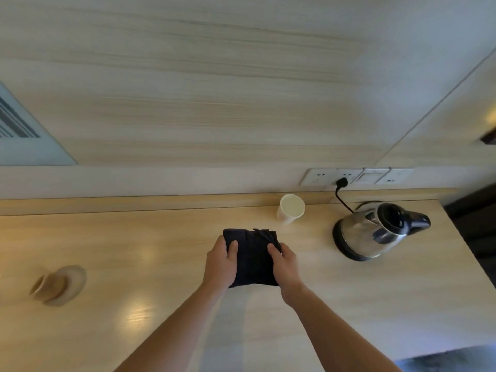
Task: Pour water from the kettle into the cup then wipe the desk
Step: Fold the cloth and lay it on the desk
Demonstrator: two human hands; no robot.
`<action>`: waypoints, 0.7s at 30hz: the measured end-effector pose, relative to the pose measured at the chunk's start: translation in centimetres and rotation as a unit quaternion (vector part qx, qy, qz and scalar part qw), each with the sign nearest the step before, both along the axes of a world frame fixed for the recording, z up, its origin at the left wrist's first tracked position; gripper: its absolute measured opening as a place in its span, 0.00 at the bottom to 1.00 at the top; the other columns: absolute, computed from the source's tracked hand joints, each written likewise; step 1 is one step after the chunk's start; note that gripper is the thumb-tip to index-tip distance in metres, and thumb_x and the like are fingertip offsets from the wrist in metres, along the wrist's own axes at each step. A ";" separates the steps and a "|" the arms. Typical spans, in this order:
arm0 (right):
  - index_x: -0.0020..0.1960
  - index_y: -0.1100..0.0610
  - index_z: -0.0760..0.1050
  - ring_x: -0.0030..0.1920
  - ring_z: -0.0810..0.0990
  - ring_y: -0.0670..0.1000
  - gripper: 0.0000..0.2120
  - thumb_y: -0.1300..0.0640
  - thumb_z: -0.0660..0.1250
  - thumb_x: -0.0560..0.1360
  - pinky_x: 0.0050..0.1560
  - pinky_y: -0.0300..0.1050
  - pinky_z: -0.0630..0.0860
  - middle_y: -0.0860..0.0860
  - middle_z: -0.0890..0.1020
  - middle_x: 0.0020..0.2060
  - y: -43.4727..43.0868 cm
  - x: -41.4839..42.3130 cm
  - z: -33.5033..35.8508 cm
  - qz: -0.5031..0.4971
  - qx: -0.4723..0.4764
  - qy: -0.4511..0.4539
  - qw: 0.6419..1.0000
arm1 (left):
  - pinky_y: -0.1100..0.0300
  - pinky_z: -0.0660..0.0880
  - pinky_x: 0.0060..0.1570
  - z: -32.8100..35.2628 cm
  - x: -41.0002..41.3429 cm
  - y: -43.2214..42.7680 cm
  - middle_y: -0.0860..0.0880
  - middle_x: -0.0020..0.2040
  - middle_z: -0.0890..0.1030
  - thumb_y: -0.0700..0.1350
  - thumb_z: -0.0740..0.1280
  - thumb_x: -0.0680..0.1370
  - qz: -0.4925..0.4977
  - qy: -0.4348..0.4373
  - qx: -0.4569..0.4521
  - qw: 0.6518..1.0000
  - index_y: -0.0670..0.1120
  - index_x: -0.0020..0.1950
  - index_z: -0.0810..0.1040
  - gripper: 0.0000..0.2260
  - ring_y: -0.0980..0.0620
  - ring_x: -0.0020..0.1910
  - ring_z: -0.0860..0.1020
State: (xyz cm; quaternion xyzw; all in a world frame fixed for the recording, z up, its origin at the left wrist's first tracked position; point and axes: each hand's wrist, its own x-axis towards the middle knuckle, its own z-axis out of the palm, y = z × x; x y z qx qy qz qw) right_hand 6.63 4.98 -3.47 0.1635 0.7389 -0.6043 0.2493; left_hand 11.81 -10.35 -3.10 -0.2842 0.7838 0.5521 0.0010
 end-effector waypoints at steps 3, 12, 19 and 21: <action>0.52 0.46 0.78 0.51 0.83 0.48 0.07 0.49 0.62 0.86 0.43 0.42 0.78 0.48 0.84 0.51 -0.9 -3.1 -0.7 0.030 0.044 0.023 0.998 | 0.54 0.73 0.47 -1.3 -3.3 -0.7 0.47 0.52 0.83 0.45 0.60 0.87 0.006 0.000 -0.016 1.000 0.42 0.63 0.78 0.11 0.47 0.49 0.80; 0.58 0.45 0.74 0.49 0.79 0.44 0.05 0.48 0.60 0.86 0.40 0.38 0.73 0.45 0.81 0.50 -2.4 -9.7 -4.4 0.047 0.079 0.021 0.996 | 0.52 0.77 0.45 -6.5 -9.3 -1.7 0.48 0.47 0.83 0.47 0.62 0.87 0.046 -0.003 -0.027 0.999 0.43 0.57 0.78 0.09 0.46 0.45 0.81; 0.64 0.56 0.73 0.52 0.81 0.54 0.11 0.51 0.62 0.86 0.50 0.49 0.74 0.50 0.80 0.49 -3.6 -10.7 -6.5 0.050 0.168 0.058 0.983 | 0.56 0.74 0.40 -8.6 -10.8 -2.0 0.52 0.43 0.80 0.47 0.64 0.86 0.052 0.016 -0.047 0.997 0.45 0.56 0.78 0.07 0.49 0.43 0.80; 0.66 0.58 0.71 0.57 0.82 0.59 0.11 0.54 0.63 0.86 0.50 0.48 0.75 0.52 0.80 0.51 -3.4 -10.2 -6.8 0.071 0.213 0.087 0.971 | 0.54 0.79 0.43 -8.9 -10.5 -2.1 0.50 0.47 0.82 0.46 0.64 0.86 0.054 0.012 -0.041 0.998 0.44 0.60 0.78 0.08 0.48 0.46 0.82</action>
